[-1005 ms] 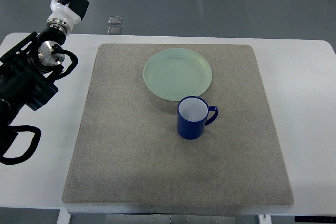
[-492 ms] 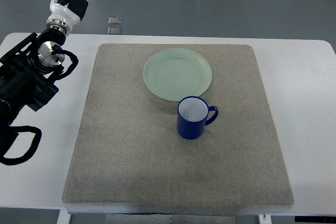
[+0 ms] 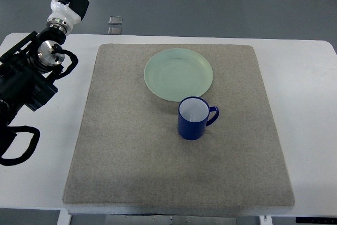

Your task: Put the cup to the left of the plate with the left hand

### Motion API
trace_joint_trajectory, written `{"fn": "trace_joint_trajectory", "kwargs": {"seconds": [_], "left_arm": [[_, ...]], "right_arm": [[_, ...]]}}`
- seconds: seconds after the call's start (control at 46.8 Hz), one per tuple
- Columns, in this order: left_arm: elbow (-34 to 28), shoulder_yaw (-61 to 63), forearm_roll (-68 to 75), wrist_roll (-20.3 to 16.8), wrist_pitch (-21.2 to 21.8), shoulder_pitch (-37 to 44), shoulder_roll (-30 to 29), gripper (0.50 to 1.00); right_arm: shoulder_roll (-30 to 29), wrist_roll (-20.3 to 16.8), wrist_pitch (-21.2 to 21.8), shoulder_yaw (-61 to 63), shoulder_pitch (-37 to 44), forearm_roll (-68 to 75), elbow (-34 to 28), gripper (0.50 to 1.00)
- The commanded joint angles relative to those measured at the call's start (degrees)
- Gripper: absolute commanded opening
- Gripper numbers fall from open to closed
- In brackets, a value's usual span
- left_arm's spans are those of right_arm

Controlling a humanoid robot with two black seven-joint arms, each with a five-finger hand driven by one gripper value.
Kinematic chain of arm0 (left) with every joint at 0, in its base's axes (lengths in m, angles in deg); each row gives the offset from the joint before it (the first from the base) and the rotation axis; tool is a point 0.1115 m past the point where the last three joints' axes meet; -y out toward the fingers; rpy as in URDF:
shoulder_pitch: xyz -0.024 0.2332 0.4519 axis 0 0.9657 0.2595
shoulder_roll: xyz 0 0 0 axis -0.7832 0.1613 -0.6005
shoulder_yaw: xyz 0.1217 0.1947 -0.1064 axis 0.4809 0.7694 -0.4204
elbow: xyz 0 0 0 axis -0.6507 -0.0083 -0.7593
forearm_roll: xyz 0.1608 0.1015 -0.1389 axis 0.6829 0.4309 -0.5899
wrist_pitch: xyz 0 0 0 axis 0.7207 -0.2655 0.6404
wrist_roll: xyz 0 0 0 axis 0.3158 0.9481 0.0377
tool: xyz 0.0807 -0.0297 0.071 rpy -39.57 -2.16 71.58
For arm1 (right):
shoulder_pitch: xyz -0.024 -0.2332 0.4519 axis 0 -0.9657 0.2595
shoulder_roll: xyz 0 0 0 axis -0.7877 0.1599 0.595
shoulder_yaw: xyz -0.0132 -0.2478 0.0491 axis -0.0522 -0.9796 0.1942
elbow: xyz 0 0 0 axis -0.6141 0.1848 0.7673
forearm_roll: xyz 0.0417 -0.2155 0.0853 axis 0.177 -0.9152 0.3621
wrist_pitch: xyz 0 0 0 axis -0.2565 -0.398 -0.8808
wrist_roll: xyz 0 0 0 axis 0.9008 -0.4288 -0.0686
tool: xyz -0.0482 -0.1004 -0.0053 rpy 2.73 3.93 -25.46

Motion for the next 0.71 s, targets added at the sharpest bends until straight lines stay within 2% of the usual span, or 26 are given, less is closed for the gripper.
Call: {"fn": "trace_joint_trajectory", "kwargs": {"seconds": [0.0,0.363,0.684], "left_arm": [[1.0,1.62,0.04,0.02,-0.09,-0.09,-0.29,0.999],[6.19,10.94,0.13,0.02,-0.18,-0.35,-3.54,0.999],[14.45,23.24,0.22,0.02,-0.18,-0.44,-7.85,0.999]], "right_arm": [[0.0,0.0,0.0,0.0,0.0,0.0,0.04,0.932],[0.0,0.0,0.0,0.0,0.0,0.0,0.04,0.932],[0.0,0.0,0.0,0.0,0.0,0.0,-0.04,0.932]]}}
